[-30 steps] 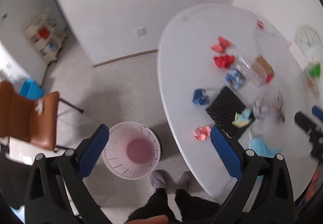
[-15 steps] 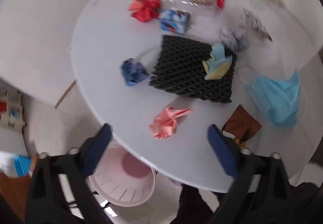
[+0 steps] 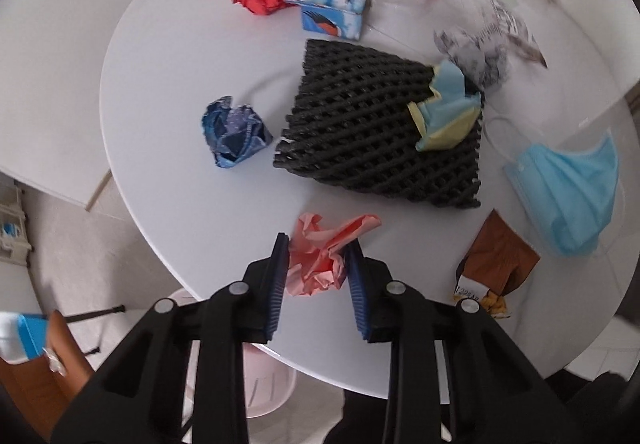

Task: Collect trash
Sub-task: 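Grasp the pink crumpled paper with the left tool while the right tool grasps the blue face mask, then carry the pink paper and blue mask over the white bin and open both tools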

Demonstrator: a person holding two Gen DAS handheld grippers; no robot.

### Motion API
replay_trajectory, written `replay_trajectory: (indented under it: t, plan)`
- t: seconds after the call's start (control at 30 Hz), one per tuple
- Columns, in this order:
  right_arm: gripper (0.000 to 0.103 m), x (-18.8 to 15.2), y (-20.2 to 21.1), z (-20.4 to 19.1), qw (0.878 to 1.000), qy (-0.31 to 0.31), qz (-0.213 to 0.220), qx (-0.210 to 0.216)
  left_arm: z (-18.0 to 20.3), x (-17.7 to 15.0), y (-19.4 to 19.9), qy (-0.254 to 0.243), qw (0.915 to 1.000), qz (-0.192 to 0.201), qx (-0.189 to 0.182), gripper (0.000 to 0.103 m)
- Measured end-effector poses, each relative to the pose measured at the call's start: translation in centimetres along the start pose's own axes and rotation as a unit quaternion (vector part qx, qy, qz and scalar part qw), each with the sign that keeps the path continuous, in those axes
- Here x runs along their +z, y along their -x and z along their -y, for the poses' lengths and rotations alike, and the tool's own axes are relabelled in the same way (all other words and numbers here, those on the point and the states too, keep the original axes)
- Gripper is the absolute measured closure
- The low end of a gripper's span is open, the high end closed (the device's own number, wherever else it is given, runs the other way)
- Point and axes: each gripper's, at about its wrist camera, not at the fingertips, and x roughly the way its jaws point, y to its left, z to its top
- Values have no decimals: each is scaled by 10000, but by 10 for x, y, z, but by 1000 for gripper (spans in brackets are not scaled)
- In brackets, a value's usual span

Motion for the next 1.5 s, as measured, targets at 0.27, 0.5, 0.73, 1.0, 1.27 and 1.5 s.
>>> replay_trajectory:
  t: [0.27, 0.5, 0.73, 1.0, 1.27, 1.5]
  plan:
    - [2, 7, -46, -16, 9993, -106, -203, 305, -22, -14, 38, 651, 9972, 343, -103, 74]
    - [54, 7, -62, -10, 9966, -169, -399, 706, -50, -45, 66, 1234, 9911, 488, 134, 74]
    - [76, 17, -18, -15, 9950, 182, -77, 983, -89, -98, 84, 1874, 9801, 454, 480, 74]
    - [76, 43, 55, -110, 9717, 1407, 412, 1853, -136, -153, 53, 2649, 9631, -21, 480, 74]
    - [74, 26, 4, -241, 9358, 2497, -436, 2451, -160, -185, 15, 2941, 9539, -321, 503, 33]
    - [72, -6, -71, -330, 9141, 3278, -1224, 2049, -178, -217, 37, 3362, 9391, -233, 669, 17]
